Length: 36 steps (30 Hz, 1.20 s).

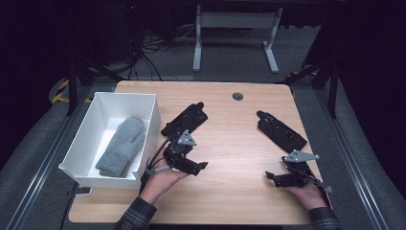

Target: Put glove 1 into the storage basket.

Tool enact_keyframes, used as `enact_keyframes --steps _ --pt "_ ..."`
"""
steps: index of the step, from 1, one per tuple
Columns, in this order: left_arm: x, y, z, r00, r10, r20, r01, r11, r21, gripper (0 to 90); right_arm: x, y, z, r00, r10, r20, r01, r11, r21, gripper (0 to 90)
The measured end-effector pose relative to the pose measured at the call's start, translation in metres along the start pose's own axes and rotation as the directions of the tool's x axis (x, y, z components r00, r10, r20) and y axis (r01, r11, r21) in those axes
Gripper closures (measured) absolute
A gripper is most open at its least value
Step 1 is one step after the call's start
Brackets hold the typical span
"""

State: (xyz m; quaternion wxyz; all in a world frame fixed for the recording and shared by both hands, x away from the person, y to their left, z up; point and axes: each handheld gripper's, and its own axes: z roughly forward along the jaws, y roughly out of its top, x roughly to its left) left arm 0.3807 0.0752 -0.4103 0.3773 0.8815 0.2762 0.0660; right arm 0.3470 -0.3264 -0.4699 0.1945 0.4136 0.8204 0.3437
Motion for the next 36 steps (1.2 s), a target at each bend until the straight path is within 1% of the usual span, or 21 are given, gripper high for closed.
enact_keyframes --steps 1,3,5,6,8,9,10,11,12,13,14,16,17,18,19,20,22,25,28,32,36 --pt "0.000 -0.004 0.004 0.9999 0.008 -0.014 -0.008 0.9999 0.011 12.1 0.000 0.000 0.000 1.0000 -0.002 -0.002 0.002 1.000 0.003 9.7" --pt "0.001 -0.011 0.011 0.9998 -0.001 -0.018 0.002 0.9997 0.024 10.9 0.000 0.003 -0.002 0.9996 -0.017 -0.023 0.017 1.000 0.018 18.2" --pt "0.002 -0.016 0.016 0.9995 0.006 -0.032 -0.005 0.9988 0.049 8.1 0.002 0.007 -0.003 0.9994 -0.028 -0.020 0.029 0.999 0.024 19.6" --pt "0.002 -0.019 0.018 0.9995 0.009 -0.031 -0.007 0.9983 0.059 6.9 0.002 0.008 -0.003 0.9992 -0.033 -0.023 0.033 0.999 0.022 22.2" --pt "0.002 -0.024 0.021 0.9990 0.015 -0.042 -0.013 0.9980 0.062 6.1 0.002 0.013 -0.004 0.9985 -0.048 -0.027 0.048 0.999 0.019 29.0" --pt "0.003 -0.028 0.023 0.9993 0.015 -0.035 -0.012 0.9978 0.065 5.6 0.002 0.014 -0.004 0.9983 -0.050 -0.030 0.051 0.999 0.018 33.6" --pt "0.003 -0.030 0.024 0.9994 0.010 -0.033 -0.007 0.9975 0.070 4.4 0.001 0.017 -0.005 0.9976 -0.054 -0.043 0.055 0.998 0.015 39.9" --pt "0.003 -0.033 0.026 0.9992 0.008 -0.040 -0.005 0.9973 0.073 3.4 0.000 0.019 -0.006 0.9972 -0.054 -0.051 0.055 0.998 0.010 44.7" --pt "0.003 -0.033 0.026 0.9992 0.008 -0.040 -0.005 0.9973 0.073 2.9 0.000 0.019 -0.006 0.9972 -0.054 -0.051 0.055 0.998 0.010 44.7" --pt "0.004 -0.037 0.028 0.9991 0.014 -0.039 -0.010 0.9950 0.099 2.9 -0.002 0.022 -0.007 0.9968 -0.056 -0.058 0.056 0.998 0.003 50.8" --pt "0.005 -0.039 0.030 0.9992 0.011 -0.039 -0.006 0.9940 0.109 1.1 -0.005 0.026 -0.008 0.9962 -0.060 -0.063 0.060 0.998 -0.006 60.1" --pt "0.006 -0.043 0.032 0.9991 0.012 -0.042 -0.007 0.9934 0.115 0.1 -0.009 0.032 -0.011 0.9966 -0.065 -0.051 0.065 0.998 -0.011 71.4" --pt "0.005 -0.044 0.034 0.9987 0.021 -0.047 -0.015 0.9929 0.118 0.1 -0.012 0.035 -0.011 0.9968 -0.068 -0.042 0.068 0.998 -0.009 77.1" --pt "0.004 -0.045 0.035 0.9983 0.035 -0.046 -0.029 0.9901 0.137 0.0 -0.016 0.038 -0.012 0.9974 -0.067 -0.028 0.066 0.998 -0.016 82.9" --pt "0.003 -0.046 0.037 0.9974 0.047 -0.054 -0.040 0.9904 0.132 0.0 -0.020 0.041 -0.013 0.9980 -0.057 -0.027 0.056 0.998 -0.022 88.0" --pt "0.003 -0.047 0.038 0.9975 0.046 -0.055 -0.039 0.9916 0.124 0.0 -0.024 0.044 -0.013 0.9987 -0.047 -0.019 0.047 0.999 -0.023 89.8" --pt "0.003 -0.047 0.037 0.9974 0.051 -0.052 -0.044 0.9908 0.128 0.0 -0.031 0.048 -0.012 0.9990 -0.045 -0.003 0.045 0.999 -0.020 90.0" --pt "0.003 -0.052 0.036 0.9975 0.053 -0.047 -0.048 0.9943 0.095 0.0 -0.043 0.054 -0.008 0.9993 -0.037 0.007 0.037 0.999 -0.016 90.0" --pt "0.004 -0.054 0.036 0.9974 0.058 -0.042 -0.055 0.9956 0.076 0.0 -0.055 0.057 -0.003 0.9993 -0.026 0.025 0.026 1.000 -0.006 90.0" --pt "0.005 -0.058 0.037 0.9971 0.066 -0.039 -0.065 0.9975 0.030 0.0 -0.071 0.058 0.002 0.9985 -0.008 0.055 0.008 1.000 0.010 90.0" --pt "0.004 -0.058 0.037 0.9974 0.057 -0.044 -0.055 0.9981 0.029 0.0 -0.082 0.054 0.005 0.9973 0.001 0.073 -0.004 0.999 0.042 90.0"
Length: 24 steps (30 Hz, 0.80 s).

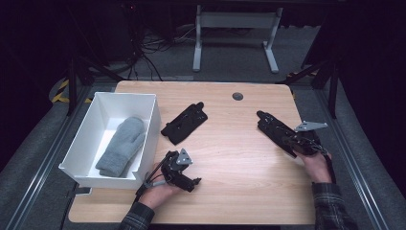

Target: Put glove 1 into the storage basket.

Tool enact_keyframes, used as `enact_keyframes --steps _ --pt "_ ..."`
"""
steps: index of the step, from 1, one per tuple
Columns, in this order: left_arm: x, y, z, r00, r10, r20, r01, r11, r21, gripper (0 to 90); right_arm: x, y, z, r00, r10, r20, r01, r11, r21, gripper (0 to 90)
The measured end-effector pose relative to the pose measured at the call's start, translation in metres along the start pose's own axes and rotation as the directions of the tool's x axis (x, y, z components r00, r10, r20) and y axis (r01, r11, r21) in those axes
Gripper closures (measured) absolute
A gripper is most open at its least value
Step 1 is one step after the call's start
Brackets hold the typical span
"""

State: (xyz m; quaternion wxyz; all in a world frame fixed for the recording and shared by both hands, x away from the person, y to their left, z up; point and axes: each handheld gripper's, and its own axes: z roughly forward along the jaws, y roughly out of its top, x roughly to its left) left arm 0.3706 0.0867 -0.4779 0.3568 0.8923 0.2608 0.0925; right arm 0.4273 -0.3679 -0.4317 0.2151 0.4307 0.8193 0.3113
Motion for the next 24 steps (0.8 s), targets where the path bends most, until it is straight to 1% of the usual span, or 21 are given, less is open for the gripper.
enact_keyframes --steps 3,5,6,7,9,11,15,17,20,24 --pt "0.000 0.000 0.000 1.0000 -0.001 -0.001 0.001 1.0000 -0.001 0.3 -0.005 -0.005 0.004 0.9999 0.005 0.012 -0.005 0.999 0.036 90.0" --pt "0.000 0.000 0.000 1.0000 -0.001 -0.002 0.001 1.0000 -0.001 0.5 -0.006 -0.008 0.008 0.9999 0.007 0.011 -0.008 0.998 0.059 90.0" --pt "0.000 0.000 0.000 1.0000 -0.001 -0.002 0.001 1.0000 -0.001 0.4 -0.006 -0.009 0.009 0.9999 0.013 0.000 -0.013 0.999 0.053 90.0" --pt "0.000 0.000 0.000 1.0000 -0.001 -0.002 0.001 1.0000 -0.001 0.5 -0.006 -0.009 0.008 1.0000 0.006 0.001 -0.006 0.998 0.057 90.0" --pt "0.000 0.000 0.000 1.0000 -0.001 -0.002 0.001 1.0000 -0.001 0.4 -0.005 -0.009 0.009 1.0000 0.008 -0.002 -0.008 0.998 0.058 90.0" --pt "0.000 0.000 0.000 1.0000 -0.001 -0.002 0.001 1.0000 -0.001 0.4 -0.002 -0.008 0.010 0.9999 -0.004 -0.016 0.005 0.997 0.071 90.0" --pt "0.000 0.000 0.000 1.0000 -0.001 -0.002 0.001 1.0000 -0.001 0.4 0.001 -0.007 0.011 0.9998 -0.008 -0.019 0.010 0.997 0.076 90.0" --pt "0.000 0.000 0.000 1.0000 -0.001 -0.002 0.001 1.0000 -0.002 0.5 0.001 -0.008 0.011 0.9993 -0.002 -0.036 0.005 0.997 0.074 90.0" --pt "0.000 0.000 0.000 1.0000 -0.001 -0.002 0.001 1.0000 -0.001 0.4 0.004 -0.008 0.011 0.9982 -0.001 -0.060 0.006 0.997 0.079 90.0" --pt "0.000 0.000 0.000 1.0000 -0.001 -0.002 0.001 1.0000 -0.002 0.4 0.012 -0.006 0.011 0.9963 -0.021 -0.083 0.028 0.996 0.086 90.0"
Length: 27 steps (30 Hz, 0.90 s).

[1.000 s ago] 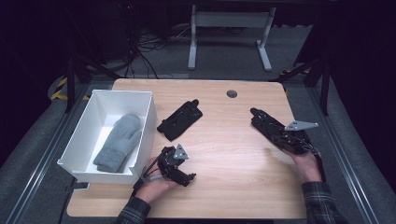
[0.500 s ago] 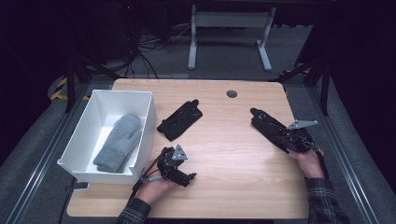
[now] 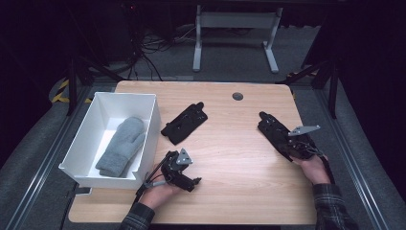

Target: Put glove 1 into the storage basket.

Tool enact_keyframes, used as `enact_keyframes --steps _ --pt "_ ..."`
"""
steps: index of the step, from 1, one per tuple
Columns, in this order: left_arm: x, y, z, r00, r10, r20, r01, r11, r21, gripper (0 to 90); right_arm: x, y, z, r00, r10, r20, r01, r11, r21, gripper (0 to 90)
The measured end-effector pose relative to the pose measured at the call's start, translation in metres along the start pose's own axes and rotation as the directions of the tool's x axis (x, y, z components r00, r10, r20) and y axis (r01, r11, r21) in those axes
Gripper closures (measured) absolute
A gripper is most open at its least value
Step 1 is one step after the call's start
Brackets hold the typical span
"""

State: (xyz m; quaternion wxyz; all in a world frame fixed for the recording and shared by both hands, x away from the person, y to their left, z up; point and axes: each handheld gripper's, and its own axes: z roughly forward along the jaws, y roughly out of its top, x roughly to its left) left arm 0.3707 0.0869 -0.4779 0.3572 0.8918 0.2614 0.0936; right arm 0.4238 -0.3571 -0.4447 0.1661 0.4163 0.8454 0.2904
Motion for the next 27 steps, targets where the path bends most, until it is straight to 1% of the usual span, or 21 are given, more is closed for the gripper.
enact_keyframes --steps 4,7,11,15,18,22,23,25,27 --pt "0.000 0.000 0.000 1.0000 0.002 0.000 -0.002 1.0000 0.001 0.4 0.011 0.002 0.001 0.9991 -0.029 -0.032 0.029 1.000 0.007 90.0" --pt "0.000 0.000 0.000 1.0000 0.000 0.000 0.000 1.0000 0.000 0.4 0.021 0.005 0.003 0.9966 -0.054 -0.062 0.055 0.998 0.011 90.0" --pt "0.000 0.000 0.000 1.0000 0.000 0.000 0.000 1.0000 0.000 0.4 0.035 0.008 0.004 0.9914 -0.084 -0.101 0.086 0.996 0.014 90.0" --pt "0.000 0.000 0.000 1.0000 0.001 0.000 -0.001 1.0000 0.000 0.4 0.049 0.012 0.007 0.9834 -0.117 -0.139 0.120 0.993 0.017 90.0" --pt "0.000 0.000 0.000 1.0000 0.001 0.000 -0.001 1.0000 0.000 0.4 0.061 0.015 0.009 0.9743 -0.144 -0.174 0.148 0.989 0.015 90.0" --pt "0.000 0.000 0.000 1.0000 0.001 0.000 -0.001 1.0000 0.000 0.4 0.077 0.019 0.013 0.9627 -0.180 -0.202 0.186 0.983 0.010 90.0" --pt "0.000 0.000 0.000 1.0000 0.001 0.000 -0.001 1.0000 0.000 0.4 0.081 0.021 0.014 0.9577 -0.195 -0.212 0.201 0.980 0.008 90.0" --pt "0.000 0.000 0.000 1.0000 0.001 0.000 -0.001 1.0000 0.000 0.4 0.091 0.023 0.016 0.9484 -0.209 -0.238 0.217 0.976 0.006 90.0" --pt "0.000 0.000 0.000 1.0000 0.001 -0.001 -0.001 1.0000 0.000 0.4 0.096 0.025 0.017 0.9426 -0.217 -0.254 0.225 0.974 0.003 90.0"
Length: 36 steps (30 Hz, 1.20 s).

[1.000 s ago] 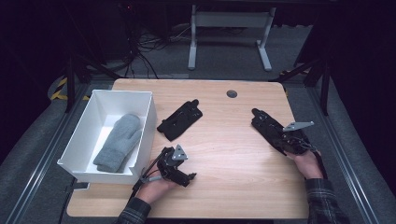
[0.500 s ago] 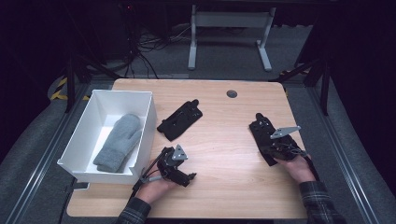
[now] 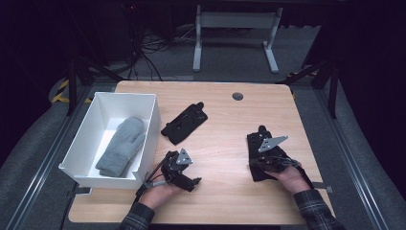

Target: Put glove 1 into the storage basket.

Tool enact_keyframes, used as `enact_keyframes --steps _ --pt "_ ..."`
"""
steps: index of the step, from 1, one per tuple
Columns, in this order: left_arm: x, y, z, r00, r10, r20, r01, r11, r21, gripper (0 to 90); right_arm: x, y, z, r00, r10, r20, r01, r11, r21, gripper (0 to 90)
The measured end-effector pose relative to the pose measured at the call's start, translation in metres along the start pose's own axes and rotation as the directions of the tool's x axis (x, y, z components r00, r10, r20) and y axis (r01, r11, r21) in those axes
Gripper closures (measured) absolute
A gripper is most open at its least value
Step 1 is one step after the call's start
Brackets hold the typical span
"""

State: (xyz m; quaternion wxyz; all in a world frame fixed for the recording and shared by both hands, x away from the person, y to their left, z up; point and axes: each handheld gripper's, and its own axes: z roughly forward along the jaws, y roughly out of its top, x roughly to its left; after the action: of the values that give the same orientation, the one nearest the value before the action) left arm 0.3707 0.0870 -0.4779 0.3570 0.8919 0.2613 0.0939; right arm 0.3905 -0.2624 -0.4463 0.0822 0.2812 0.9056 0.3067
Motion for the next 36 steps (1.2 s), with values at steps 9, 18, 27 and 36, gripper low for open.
enact_keyframes --steps 9,18,27,36 --pt "0.000 0.000 0.000 1.0000 -0.001 0.000 0.001 1.0000 0.000 0.4 -0.022 -0.003 -0.026 0.9955 0.048 0.081 -0.040 0.994 -0.101 90.0" --pt "0.000 0.000 0.000 1.0000 -0.001 0.001 0.001 1.0000 0.000 0.4 -0.065 -0.029 -0.038 0.9760 0.164 0.144 -0.148 0.982 -0.114 90.0" --pt "0.000 0.000 0.000 1.0000 0.000 0.001 0.000 1.0000 0.000 0.4 -0.060 -0.030 -0.027 0.9827 0.133 0.128 -0.128 0.991 -0.051 90.0" --pt "0.000 0.000 0.000 1.0000 -0.001 0.001 0.001 1.0000 0.000 0.4 -0.031 -0.023 -0.021 0.9935 0.077 0.084 -0.076 0.997 -0.023 90.0"
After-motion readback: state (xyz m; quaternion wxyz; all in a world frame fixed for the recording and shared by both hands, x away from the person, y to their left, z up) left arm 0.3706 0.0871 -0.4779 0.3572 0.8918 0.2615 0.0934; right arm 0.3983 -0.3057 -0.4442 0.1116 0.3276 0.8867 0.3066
